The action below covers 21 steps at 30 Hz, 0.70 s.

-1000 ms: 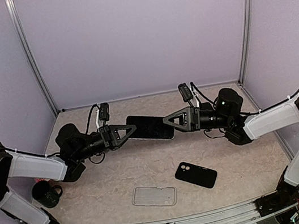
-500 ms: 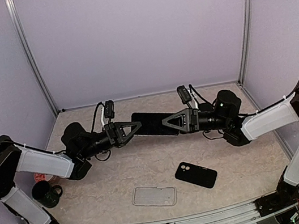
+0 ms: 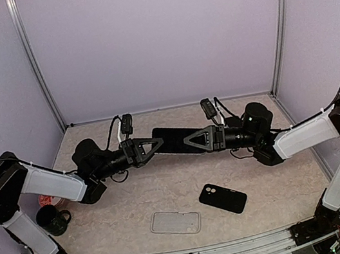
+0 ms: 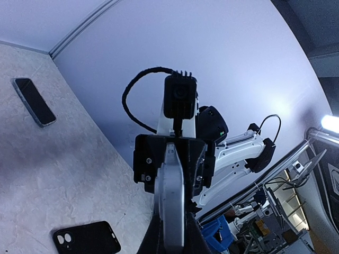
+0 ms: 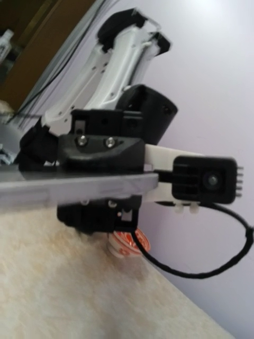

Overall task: Put the phone into the phone case
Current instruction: Pass from the left arm to the right

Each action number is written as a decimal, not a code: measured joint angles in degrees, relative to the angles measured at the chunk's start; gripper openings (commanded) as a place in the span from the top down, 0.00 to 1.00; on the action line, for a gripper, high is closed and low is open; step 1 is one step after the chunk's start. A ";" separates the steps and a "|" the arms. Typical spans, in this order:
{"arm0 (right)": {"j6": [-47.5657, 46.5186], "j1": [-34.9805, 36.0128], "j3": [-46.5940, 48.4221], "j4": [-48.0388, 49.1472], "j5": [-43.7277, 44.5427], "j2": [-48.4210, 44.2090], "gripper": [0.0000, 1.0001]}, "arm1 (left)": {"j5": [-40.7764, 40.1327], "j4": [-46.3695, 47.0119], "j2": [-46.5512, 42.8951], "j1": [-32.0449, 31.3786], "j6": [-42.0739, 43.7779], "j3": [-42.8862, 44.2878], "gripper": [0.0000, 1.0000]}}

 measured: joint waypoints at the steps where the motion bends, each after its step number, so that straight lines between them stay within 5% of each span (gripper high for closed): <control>1: 0.11 0.00 0.04 -0.20 -0.11 0.04 0.96 | 0.04 0.39 0.02 -0.02 -0.09 0.00 1.00; 7: 1.33 0.00 0.13 -0.76 -0.50 0.17 1.00 | 0.24 1.90 0.70 -0.15 0.20 0.04 1.00; 11: 1.44 0.00 0.13 -0.74 -0.52 0.17 1.00 | 0.24 2.16 0.83 -0.17 0.15 0.04 0.89; 14: 1.25 0.00 0.13 -0.81 -0.55 0.17 1.00 | 0.17 2.23 0.83 -0.20 -0.07 0.04 0.51; 16: 1.03 0.00 0.13 -1.42 -0.63 0.17 1.00 | 0.00 2.62 0.83 -0.24 -0.35 0.09 0.04; 21: 0.11 -0.15 0.13 -3.13 -0.66 0.17 1.00 | -1.01 2.14 0.57 -0.24 -0.20 0.07 0.01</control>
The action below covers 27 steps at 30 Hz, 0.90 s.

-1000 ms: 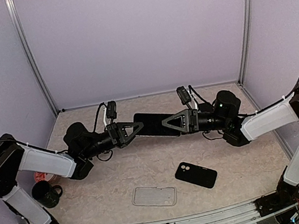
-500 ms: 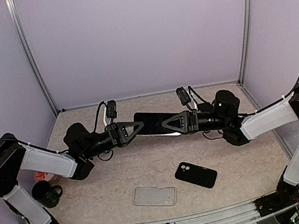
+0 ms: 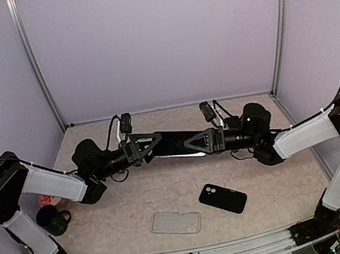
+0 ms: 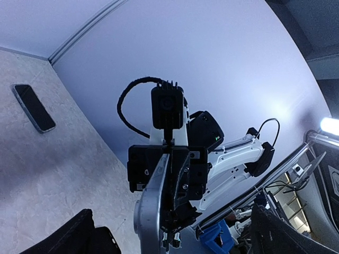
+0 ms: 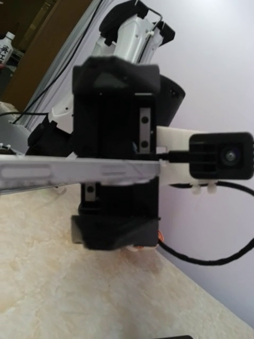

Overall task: Put the phone into the phone case
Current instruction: Pass from the left arm to the right

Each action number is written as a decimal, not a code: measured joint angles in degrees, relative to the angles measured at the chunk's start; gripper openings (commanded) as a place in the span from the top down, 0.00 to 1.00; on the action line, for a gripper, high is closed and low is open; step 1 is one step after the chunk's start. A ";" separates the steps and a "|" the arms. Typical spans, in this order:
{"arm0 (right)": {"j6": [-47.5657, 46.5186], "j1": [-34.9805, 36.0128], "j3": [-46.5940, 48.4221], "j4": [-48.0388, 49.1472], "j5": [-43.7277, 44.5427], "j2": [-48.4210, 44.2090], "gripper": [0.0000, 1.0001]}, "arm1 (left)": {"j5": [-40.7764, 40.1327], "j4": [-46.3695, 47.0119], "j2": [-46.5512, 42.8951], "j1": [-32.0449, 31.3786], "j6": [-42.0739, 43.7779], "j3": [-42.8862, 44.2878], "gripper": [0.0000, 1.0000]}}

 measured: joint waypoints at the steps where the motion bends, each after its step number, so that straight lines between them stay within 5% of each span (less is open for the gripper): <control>1: -0.20 -0.20 0.00 -0.26 0.04 -0.02 1.00 | -0.31 -0.59 -0.28 0.00 0.33 -0.02 0.01; 12: -3.80 -1.60 0.00 -7.28 0.72 -4.22 1.00 | -2.54 -10.27 -4.83 0.00 4.98 -0.04 0.01; 27: -16.96 -6.47 2.16 -38.16 13.03 -18.97 1.00 | -10.43 -39.71 -8.44 -2.01 18.23 3.45 0.01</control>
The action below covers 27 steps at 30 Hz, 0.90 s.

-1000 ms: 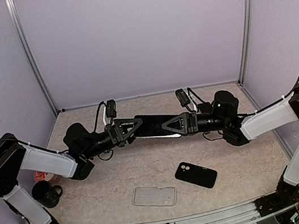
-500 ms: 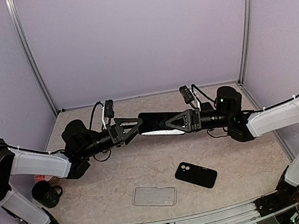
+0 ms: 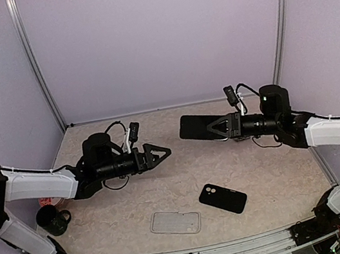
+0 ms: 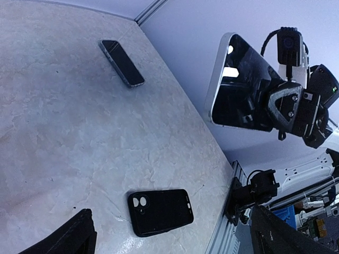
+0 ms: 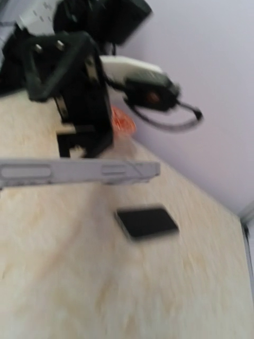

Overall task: Put the phone into the phone case
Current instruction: Pass from the left arm to the right, then move the phone case to the center of the board.

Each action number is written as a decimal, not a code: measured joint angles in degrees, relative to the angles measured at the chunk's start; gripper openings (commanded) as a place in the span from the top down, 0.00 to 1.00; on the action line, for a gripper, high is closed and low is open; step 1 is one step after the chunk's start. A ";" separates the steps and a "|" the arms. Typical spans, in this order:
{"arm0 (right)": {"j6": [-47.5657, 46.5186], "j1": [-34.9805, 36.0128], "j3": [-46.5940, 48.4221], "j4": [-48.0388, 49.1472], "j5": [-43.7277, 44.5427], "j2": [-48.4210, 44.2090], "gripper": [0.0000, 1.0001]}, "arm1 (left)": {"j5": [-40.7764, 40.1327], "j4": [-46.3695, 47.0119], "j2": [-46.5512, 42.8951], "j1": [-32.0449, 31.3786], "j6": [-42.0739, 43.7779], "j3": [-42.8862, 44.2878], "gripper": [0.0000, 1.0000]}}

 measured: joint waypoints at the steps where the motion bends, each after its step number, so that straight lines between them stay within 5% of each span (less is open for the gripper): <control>1: -0.57 -0.48 -0.02 -1.70 0.96 -0.98 1.00 | -0.44 -1.66 0.33 -0.39 0.87 0.83 0.01; 14: -6.75 -3.63 -0.02 -15.43 9.35 -12.20 1.00 | -4.70 -19.82 9.92 -7.08 10.40 14.16 0.11; 27: -9.57 -5.07 -0.02 -19.21 12.87 -15.30 1.00 | -11.21 -32.85 17.38 -12.63 16.11 24.57 0.26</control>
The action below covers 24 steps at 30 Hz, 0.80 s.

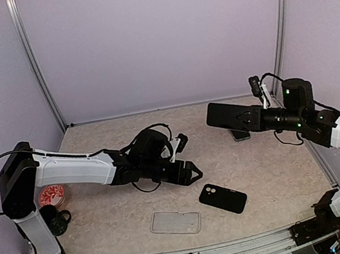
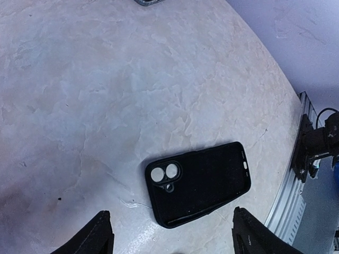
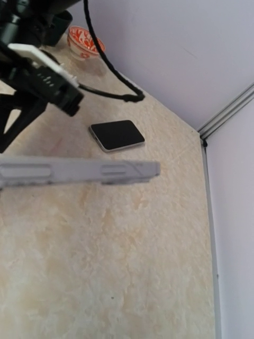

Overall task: Put the phone into the phone case
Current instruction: Move the phone case to the center of the board.

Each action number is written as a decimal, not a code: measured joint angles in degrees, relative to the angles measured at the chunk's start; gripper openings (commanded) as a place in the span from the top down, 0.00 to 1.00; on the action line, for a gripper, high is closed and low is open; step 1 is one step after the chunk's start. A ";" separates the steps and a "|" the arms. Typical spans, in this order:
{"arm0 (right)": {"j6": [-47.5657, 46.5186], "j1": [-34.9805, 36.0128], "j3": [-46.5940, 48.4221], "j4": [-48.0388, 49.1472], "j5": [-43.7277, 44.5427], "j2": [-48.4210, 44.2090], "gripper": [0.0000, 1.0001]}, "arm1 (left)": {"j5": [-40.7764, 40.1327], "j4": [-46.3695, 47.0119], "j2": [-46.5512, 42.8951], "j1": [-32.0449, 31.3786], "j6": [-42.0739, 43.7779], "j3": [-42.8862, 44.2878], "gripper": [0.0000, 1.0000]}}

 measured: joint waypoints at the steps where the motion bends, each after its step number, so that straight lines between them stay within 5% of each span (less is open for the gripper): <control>1: -0.07 -0.04 0.00 -0.02 0.02 -0.07 1.00 | -0.63 -0.90 0.59 -0.46 0.28 0.79 0.27; 24: -0.92 -1.09 -0.31 -2.16 0.11 -1.27 1.00 | -13.70 -14.80 12.79 -8.07 3.04 13.86 0.54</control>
